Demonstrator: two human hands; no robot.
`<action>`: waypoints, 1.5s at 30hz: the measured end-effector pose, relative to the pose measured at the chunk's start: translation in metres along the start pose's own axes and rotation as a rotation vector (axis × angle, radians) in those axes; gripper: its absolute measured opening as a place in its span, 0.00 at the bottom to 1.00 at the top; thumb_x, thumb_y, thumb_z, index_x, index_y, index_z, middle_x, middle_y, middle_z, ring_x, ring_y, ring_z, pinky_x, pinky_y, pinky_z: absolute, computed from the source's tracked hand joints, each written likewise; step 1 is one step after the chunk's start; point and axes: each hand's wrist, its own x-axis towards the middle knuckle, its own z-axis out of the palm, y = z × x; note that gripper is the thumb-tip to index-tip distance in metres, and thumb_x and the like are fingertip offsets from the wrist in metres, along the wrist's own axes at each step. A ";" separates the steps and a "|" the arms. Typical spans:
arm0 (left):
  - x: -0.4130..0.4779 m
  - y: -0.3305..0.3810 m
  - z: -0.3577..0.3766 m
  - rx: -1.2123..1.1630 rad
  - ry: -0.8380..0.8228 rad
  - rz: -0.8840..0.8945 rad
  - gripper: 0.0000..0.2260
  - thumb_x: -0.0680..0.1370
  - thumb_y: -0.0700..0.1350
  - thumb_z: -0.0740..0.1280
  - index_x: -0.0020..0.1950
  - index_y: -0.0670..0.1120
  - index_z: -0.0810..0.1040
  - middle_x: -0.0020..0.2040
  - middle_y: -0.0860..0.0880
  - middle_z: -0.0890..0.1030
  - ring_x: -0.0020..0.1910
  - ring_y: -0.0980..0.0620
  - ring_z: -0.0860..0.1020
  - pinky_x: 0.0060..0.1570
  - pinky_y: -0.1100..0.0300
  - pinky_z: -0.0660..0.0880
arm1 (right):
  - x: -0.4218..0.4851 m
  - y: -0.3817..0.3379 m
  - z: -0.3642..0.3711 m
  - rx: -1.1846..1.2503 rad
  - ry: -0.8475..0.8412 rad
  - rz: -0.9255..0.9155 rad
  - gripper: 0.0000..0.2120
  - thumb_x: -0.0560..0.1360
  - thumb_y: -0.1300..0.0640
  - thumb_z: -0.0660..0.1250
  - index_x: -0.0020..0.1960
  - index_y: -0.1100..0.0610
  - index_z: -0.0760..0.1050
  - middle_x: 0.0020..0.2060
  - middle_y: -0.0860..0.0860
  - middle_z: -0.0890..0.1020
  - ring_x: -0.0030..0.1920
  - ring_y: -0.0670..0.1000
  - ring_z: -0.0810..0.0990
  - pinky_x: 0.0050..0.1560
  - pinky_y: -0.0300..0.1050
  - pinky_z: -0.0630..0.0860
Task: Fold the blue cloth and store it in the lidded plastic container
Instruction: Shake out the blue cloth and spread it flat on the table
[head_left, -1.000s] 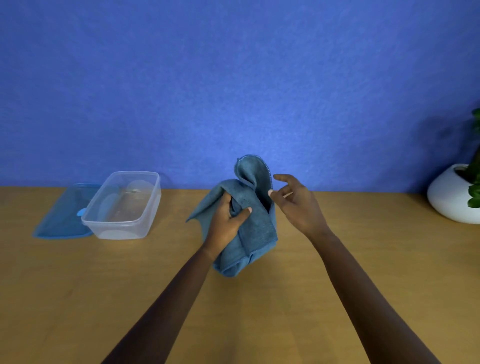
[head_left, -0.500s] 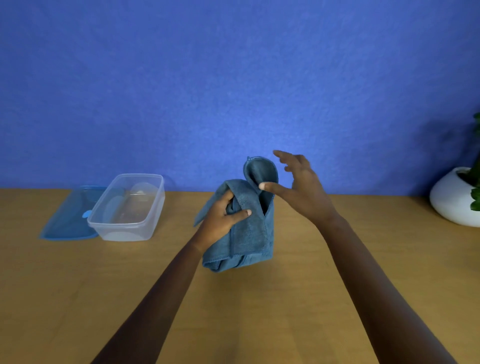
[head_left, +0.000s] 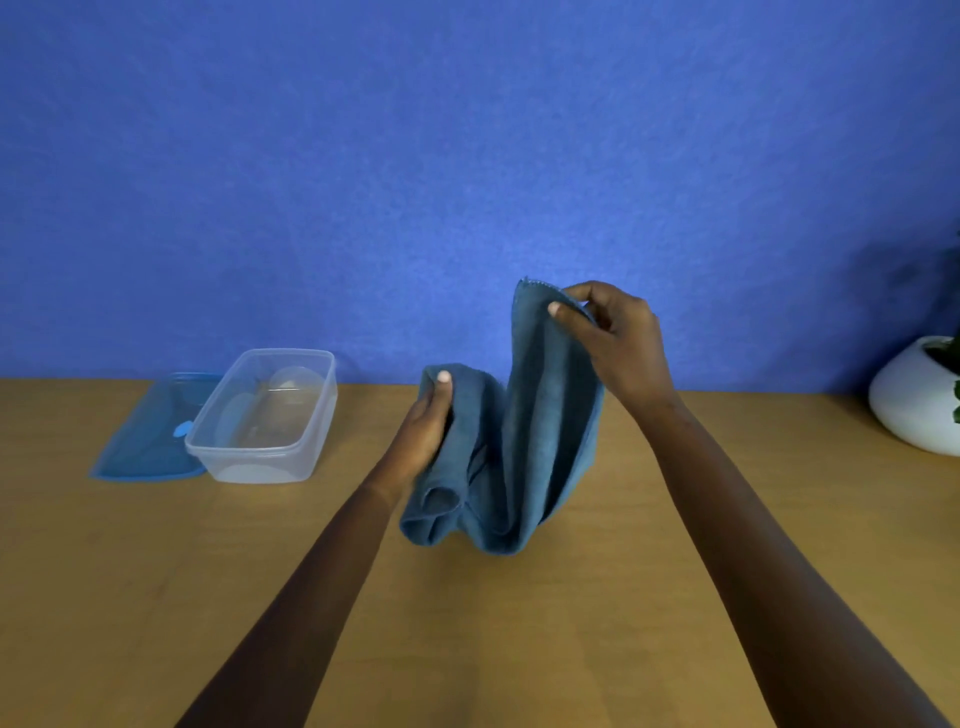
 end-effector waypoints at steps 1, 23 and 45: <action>0.002 -0.001 -0.002 0.012 0.058 0.001 0.22 0.79 0.60 0.50 0.60 0.48 0.75 0.53 0.50 0.81 0.52 0.55 0.79 0.49 0.62 0.76 | 0.001 -0.001 -0.001 0.006 0.015 -0.004 0.05 0.74 0.56 0.67 0.39 0.51 0.75 0.20 0.44 0.68 0.24 0.42 0.65 0.26 0.31 0.60; 0.006 0.008 0.010 0.742 0.103 0.301 0.10 0.77 0.47 0.62 0.43 0.42 0.77 0.39 0.44 0.82 0.40 0.45 0.80 0.43 0.47 0.77 | 0.006 -0.043 -0.030 -0.022 0.081 -0.148 0.15 0.74 0.53 0.67 0.29 0.45 0.70 0.26 0.50 0.69 0.29 0.44 0.65 0.30 0.34 0.62; 0.023 0.047 -0.068 0.596 0.484 0.500 0.10 0.76 0.45 0.66 0.41 0.39 0.77 0.32 0.51 0.72 0.30 0.69 0.71 0.33 0.74 0.65 | 0.007 0.009 -0.116 -0.186 0.380 0.103 0.13 0.73 0.53 0.65 0.39 0.62 0.76 0.22 0.44 0.74 0.27 0.42 0.68 0.33 0.41 0.63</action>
